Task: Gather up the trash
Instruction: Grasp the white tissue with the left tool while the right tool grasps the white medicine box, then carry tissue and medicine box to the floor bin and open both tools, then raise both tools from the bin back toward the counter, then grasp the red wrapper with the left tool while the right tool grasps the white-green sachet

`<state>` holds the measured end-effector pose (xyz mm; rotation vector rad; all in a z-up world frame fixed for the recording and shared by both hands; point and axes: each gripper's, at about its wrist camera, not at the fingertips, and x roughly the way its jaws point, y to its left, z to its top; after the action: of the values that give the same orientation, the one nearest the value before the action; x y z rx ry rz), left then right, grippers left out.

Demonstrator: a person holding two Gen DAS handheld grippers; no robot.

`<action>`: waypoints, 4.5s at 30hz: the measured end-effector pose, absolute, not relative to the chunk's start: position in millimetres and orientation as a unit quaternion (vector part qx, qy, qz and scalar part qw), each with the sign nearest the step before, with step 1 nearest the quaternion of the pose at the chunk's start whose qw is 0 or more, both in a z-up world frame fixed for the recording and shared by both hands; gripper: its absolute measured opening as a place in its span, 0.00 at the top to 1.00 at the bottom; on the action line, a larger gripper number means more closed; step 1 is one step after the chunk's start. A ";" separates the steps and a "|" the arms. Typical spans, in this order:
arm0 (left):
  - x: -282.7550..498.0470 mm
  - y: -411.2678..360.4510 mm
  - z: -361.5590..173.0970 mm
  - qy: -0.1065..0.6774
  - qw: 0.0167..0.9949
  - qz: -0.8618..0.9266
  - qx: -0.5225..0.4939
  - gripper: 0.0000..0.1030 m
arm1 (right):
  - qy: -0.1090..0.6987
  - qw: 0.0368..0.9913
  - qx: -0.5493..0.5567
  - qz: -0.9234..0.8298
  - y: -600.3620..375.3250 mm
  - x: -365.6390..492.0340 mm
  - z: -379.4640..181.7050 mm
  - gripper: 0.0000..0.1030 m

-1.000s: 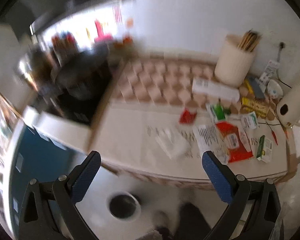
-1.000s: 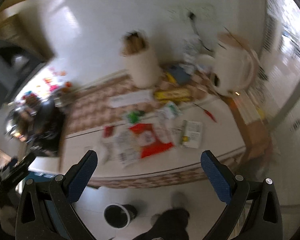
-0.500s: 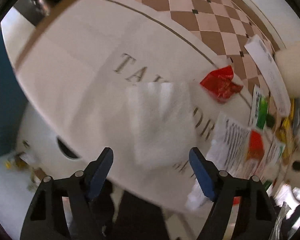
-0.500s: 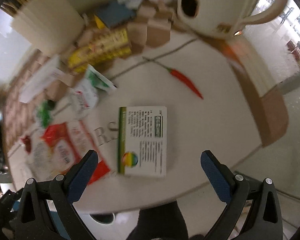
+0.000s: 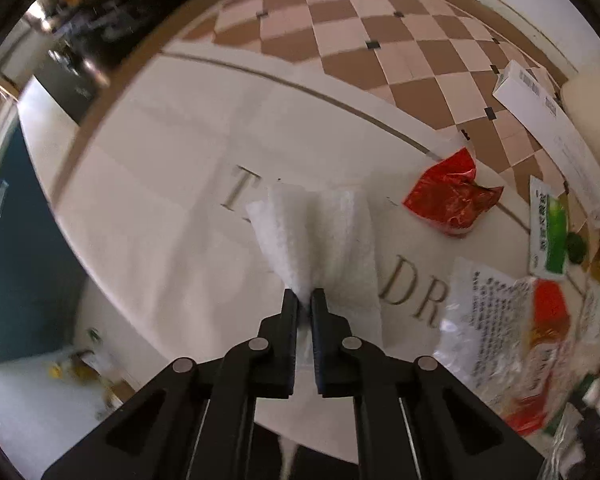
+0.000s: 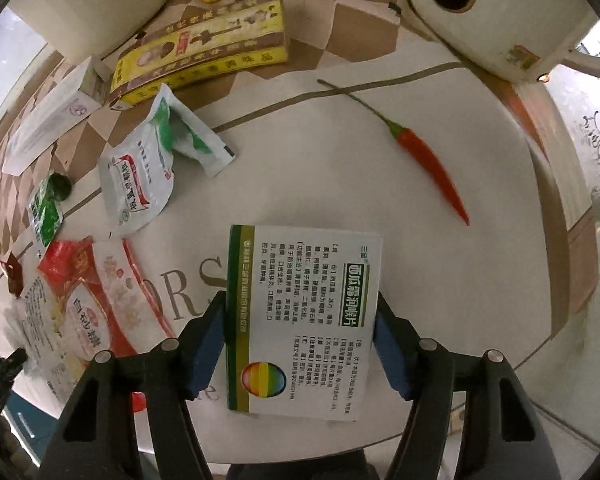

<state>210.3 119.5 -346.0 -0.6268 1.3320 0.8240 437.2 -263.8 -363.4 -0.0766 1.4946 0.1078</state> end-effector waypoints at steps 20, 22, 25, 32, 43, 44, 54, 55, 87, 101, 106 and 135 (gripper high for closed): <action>-23.8 147.3 -247.1 0.474 0.687 0.475 -0.278 0.96 | 0.559 0.744 -0.141 0.339 -72.3 246.5 -225.3 0.33; -65.8 155.2 -261.9 0.476 0.666 0.488 -0.302 0.96 | 0.559 0.721 -0.161 0.378 -44.2 199.6 -234.5 0.33; -122.6 166.2 -298.5 0.482 0.632 0.503 -0.340 0.96 | 0.564 0.673 -0.204 0.434 2.2 123.0 -266.5 0.33; -234.7 201.0 -458.3 0.488 0.551 0.476 -0.480 0.96 | 0.589 0.581 -0.286 0.484 76.7 -10.1 -408.3 0.33; -287.3 220.8 -731.9 0.470 0.468 0.387 -0.641 0.96 | 0.667 0.482 -0.318 0.471 131.0 -89.2 -700.5 0.33; -286.7 219.5 -743.0 0.472 0.466 0.385 -0.642 0.96 | 0.671 0.472 -0.323 0.471 134.7 -93.9 -725.9 0.33; -303.5 214.0 -789.5 0.486 0.447 0.401 -0.635 0.40 | 0.665 0.445 -0.355 0.483 149.7 -131.6 -828.5 0.32; -307.0 212.7 -786.8 0.486 0.449 0.411 -0.628 0.10 | 0.663 0.445 -0.359 0.484 155.2 -130.8 -834.1 0.32; -330.2 140.9 -522.8 0.500 0.479 0.553 -0.464 0.01 | 0.542 0.513 -0.439 0.500 147.2 -133.5 -601.2 0.00; -329.7 94.8 -384.6 0.478 0.513 0.547 -0.458 0.01 | 0.546 0.533 -0.399 0.509 101.9 -116.1 -413.1 0.00; -319.2 87.1 -340.3 0.466 0.536 0.560 -0.428 0.00 | 0.563 0.526 -0.360 0.525 82.4 -108.2 -362.0 0.00; 284.4 121.4 -300.6 0.575 0.713 0.295 -0.271 0.01 | 0.635 0.756 -0.019 0.160 -188.6 452.2 -288.4 0.00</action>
<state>284.4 121.4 -300.6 -0.6007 1.2744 0.6532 452.2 -188.6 -288.4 -0.0419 1.3847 0.3486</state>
